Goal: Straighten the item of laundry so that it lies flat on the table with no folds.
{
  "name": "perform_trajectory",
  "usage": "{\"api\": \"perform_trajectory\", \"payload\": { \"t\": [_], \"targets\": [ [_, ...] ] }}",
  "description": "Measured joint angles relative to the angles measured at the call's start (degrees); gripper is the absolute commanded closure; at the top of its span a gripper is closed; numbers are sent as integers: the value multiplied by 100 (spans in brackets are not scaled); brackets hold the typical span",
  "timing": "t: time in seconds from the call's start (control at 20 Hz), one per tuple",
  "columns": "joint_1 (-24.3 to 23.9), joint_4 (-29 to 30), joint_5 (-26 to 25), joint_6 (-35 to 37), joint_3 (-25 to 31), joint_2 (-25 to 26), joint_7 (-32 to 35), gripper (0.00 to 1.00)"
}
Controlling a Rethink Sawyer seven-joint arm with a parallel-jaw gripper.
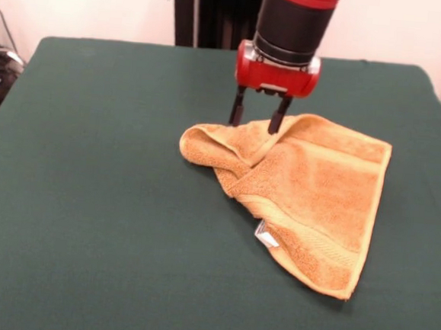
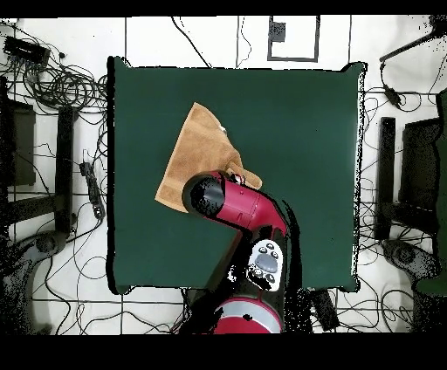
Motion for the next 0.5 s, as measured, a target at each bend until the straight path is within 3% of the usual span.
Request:
{"api": "perform_trajectory", "payload": {
  "t": [0.5],
  "targets": [
    [-6, 8, 1, -57, 12, 180, 0, 0]
  ]
}}
